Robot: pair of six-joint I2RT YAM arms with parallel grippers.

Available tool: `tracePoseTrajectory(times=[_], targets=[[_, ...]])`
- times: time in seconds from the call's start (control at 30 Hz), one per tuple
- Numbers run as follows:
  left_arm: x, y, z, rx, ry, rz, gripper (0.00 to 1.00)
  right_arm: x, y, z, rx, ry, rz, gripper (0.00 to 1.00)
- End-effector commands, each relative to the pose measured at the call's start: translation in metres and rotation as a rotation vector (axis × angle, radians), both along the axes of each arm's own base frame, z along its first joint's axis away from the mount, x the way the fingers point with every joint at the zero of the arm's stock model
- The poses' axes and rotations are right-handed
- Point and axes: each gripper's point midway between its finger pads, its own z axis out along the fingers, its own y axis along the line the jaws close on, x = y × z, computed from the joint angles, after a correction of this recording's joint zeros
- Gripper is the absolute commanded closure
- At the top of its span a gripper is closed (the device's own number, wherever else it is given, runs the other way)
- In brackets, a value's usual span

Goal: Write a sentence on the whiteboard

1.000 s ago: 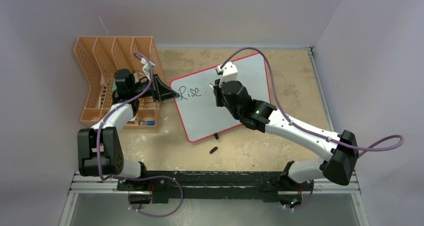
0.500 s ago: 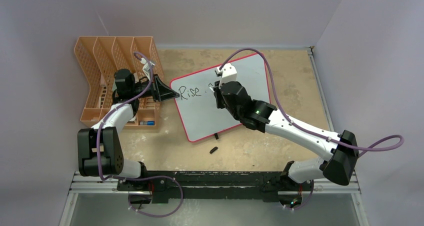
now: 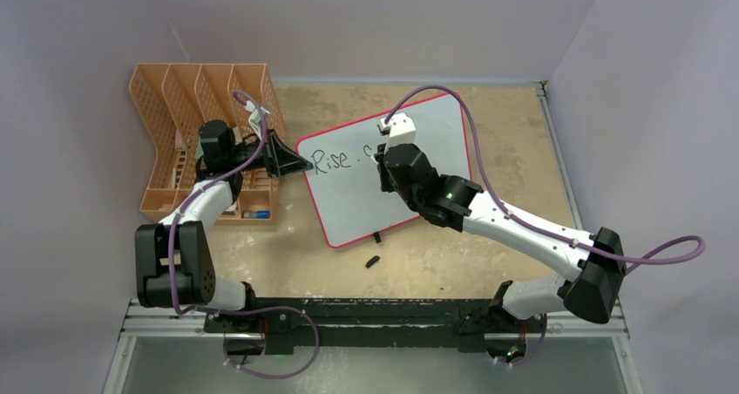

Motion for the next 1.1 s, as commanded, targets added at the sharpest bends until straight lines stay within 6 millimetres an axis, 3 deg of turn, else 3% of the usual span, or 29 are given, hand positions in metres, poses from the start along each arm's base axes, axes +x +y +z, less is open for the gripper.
tracePoseTrajectory(times=[0.0, 0.47, 1.07], targets=[[-0.002, -0.006, 0.009, 0.01, -0.054, -0.025, 1.0, 0.001, -0.011, 0.003, -0.004, -0.007, -0.049, 1.0], [-0.001, -0.006, 0.01, 0.01, -0.056, -0.025, 1.0, -0.001, -0.01, 0.006, -0.005, -0.006, -0.029, 1.0], [-0.001, -0.006, 0.01, 0.01, -0.057, -0.023, 1.0, -0.007, 0.007, 0.002, -0.013, 0.023, 0.045, 1.0]])
